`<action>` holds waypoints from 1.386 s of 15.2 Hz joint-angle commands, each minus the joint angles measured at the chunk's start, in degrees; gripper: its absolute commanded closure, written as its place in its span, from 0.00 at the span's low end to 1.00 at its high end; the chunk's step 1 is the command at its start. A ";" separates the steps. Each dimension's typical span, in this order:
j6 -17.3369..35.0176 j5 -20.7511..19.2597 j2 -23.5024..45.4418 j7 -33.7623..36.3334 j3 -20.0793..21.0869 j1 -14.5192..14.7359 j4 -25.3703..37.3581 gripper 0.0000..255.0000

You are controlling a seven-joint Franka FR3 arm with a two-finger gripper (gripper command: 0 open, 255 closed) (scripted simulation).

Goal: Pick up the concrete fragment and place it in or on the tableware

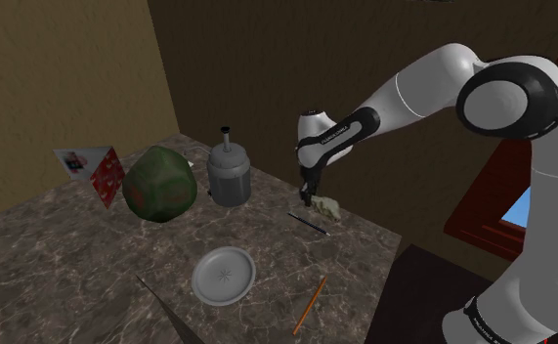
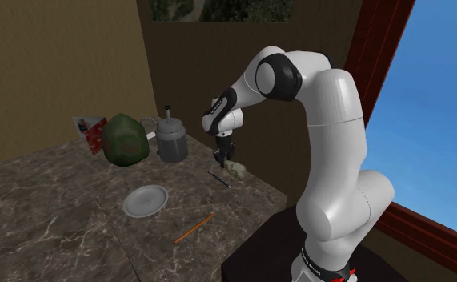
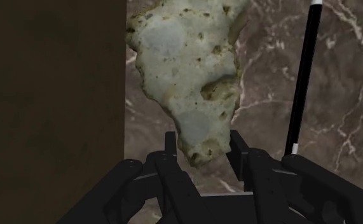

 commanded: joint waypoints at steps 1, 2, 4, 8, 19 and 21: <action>-0.90 0.01 -1.41 0.25 -0.77 -0.72 1.06 1.00; -1.50 0.01 -1.94 0.25 -0.71 -0.76 1.13 1.00; -2.71 0.03 -2.97 0.23 -0.62 -0.85 1.31 1.00; -5.17 0.06 -4.93 0.20 -0.41 -1.03 1.81 1.00; -16.03 17.18 -7.88 -35.98 4.46 -12.70 0.11 0.00; -14.74 18.06 -7.45 -36.57 2.63 -10.65 -0.77 0.00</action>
